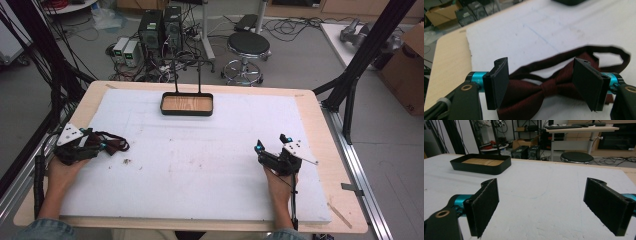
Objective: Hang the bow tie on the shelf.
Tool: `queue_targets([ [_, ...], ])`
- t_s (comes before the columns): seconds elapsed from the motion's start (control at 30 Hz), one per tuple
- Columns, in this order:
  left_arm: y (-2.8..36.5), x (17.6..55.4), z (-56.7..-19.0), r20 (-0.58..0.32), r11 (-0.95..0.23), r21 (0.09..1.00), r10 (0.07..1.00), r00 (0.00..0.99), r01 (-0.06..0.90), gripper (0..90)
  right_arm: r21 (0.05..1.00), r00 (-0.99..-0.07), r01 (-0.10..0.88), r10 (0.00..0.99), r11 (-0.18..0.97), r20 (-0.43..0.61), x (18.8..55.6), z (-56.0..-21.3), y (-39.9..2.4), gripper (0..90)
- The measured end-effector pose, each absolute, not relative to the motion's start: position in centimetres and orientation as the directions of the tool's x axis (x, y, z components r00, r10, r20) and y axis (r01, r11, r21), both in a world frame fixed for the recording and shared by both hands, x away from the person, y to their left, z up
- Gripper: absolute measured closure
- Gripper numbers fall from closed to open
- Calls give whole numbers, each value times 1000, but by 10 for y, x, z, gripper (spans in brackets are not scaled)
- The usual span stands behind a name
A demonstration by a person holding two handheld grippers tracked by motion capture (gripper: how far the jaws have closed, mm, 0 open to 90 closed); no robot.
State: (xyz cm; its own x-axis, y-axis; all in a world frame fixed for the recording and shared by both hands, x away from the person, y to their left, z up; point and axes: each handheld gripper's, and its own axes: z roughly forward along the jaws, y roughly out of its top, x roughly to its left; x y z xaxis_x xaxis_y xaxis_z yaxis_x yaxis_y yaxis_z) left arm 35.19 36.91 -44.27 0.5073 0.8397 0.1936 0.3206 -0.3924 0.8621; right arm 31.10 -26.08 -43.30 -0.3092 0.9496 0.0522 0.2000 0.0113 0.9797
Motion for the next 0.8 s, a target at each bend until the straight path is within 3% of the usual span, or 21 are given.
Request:
queue_targets([
  [0.5, 376, 367, -445, 39, -362, 825, 803, 595, 434, 490, 978, -306, 209, 950, 6, 59, 311, -433, -261, 122],
  [0.8, 384, 375, -446, -78, -301, 810, 795, 601, 504, 546, 978, -303, 210, 951, 5, 60, 311, -433, -261, 122],
])
